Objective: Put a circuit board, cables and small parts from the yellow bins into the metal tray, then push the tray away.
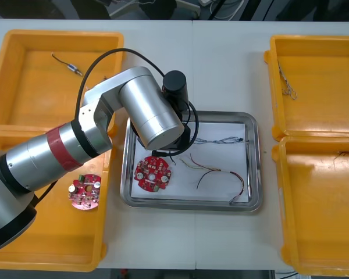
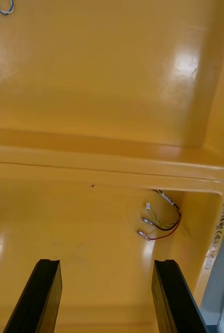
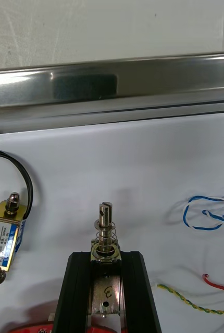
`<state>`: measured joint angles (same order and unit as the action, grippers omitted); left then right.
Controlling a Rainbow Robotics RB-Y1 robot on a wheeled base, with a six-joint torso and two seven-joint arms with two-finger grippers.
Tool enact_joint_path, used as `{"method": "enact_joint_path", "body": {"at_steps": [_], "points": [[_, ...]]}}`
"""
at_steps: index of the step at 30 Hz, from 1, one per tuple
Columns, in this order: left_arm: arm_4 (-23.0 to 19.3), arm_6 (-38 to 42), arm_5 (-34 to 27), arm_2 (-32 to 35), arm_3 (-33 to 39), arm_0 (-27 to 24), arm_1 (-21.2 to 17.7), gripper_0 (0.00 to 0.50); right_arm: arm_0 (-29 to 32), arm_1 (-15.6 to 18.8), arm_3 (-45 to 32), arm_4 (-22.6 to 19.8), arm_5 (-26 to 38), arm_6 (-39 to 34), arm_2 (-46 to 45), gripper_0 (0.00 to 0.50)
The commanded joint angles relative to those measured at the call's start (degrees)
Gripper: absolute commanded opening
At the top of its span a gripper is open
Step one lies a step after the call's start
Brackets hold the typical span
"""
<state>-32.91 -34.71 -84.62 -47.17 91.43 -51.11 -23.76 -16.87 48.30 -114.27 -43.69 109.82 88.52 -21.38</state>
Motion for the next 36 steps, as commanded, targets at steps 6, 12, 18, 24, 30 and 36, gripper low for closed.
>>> {"method": "enact_joint_path", "body": {"at_steps": [6,12,18,24,30,36], "points": [[0.66,4.82,0.95,-0.81,0.59,-1.97,1.7,0.323,5.18,-3.21,-7.9,-0.44,0.18,-2.04,-5.52,0.5],[0.75,5.09,0.95,-0.81,0.5,-1.97,1.62,0.5,7.64,-5.14,-10.44,-0.08,0.18,-2.92,-6.66,0.5],[0.75,5.44,0.86,-0.81,0.59,-2.06,1.62,0.5,8.52,-6.46,-11.06,-0.26,0.18,-3.27,-7.27,0.5],[0.22,5.53,-3.36,0.24,1.03,-3.82,1.35,0.5,10.11,-6.55,-11.59,-0.61,0.18,-3.71,-7.27,0.5],[-2.59,4.47,-6.79,7.1,3.49,-4.26,-0.67,0.5,10.19,-6.99,-11.67,-1.05,0.18,-4.15,-7.63,0.5],[-6.02,2.8,-10.56,12.28,5.95,-4.7,-4.62,0.5,10.19,-7.87,-11.85,-1.31,0.18,-4.24,-8.15,0.5]]}}
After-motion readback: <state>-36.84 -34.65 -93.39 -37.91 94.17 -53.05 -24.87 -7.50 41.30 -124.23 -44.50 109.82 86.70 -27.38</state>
